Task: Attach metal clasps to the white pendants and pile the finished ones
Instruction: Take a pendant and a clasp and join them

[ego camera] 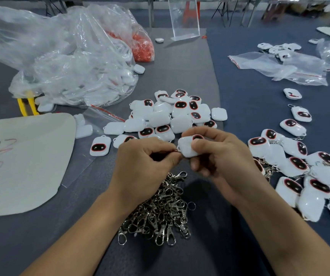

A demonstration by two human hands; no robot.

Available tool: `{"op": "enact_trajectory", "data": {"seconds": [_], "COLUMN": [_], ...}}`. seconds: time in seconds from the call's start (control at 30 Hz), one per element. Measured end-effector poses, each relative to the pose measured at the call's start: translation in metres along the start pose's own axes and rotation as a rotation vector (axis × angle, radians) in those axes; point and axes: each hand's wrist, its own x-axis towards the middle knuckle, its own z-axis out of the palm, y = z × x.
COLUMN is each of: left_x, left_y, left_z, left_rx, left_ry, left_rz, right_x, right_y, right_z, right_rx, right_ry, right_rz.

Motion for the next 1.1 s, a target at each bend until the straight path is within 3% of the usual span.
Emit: {"op": "enact_trajectory", "data": {"seconds": [0.1,0.37,0.43,0.5,0.6,0.67,0.73,0.87,0.97,1.1], "left_x": [0.0,0.006,0.009,0.009,0.008,0.007,0.005,0.006,0.008,0.008], "left_y": [0.006,0.005,0.003,0.0,-0.003,-0.006,-0.005,-0.001,0.001,0.004], "left_z": [0.003,0.002,-0.002,-0.005,-0.006,-0.005,-0.004,0.002,0.004,0.004], "left_rx": [-0.101,-0.452,-0.329,-0.063,0.468,0.587,0.513,-0.062,-0.328,-0.322], "left_ry": [0.062,-0.004,0.005,-0.017,-0.087,-0.128,-0.112,-0.104,-0.138,-0.109], "left_rz": [-0.046,-0.334,-0.208,-0.024,0.26,0.333,0.244,-0.148,-0.312,-0.288], "right_x": [0.001,-0.006,-0.006,-0.006,-0.01,-0.011,-0.009,-0.003,-0.002,-0.003], "right_y": [0.0,0.003,0.004,0.005,0.014,0.018,0.017,0.007,0.006,0.007], "right_z": [0.004,0.014,0.014,0.013,0.013,0.015,0.016,0.013,0.011,0.013], "right_rx": [0.129,0.321,0.303,0.195,-0.363,-0.669,-0.512,0.075,0.216,0.229], "right_ry": [-0.008,-0.021,-0.006,0.022,0.097,0.153,0.167,0.108,0.089,0.087], "right_rz": [0.023,0.011,-0.01,-0.087,-0.316,-0.406,-0.339,-0.043,0.023,0.019]}}
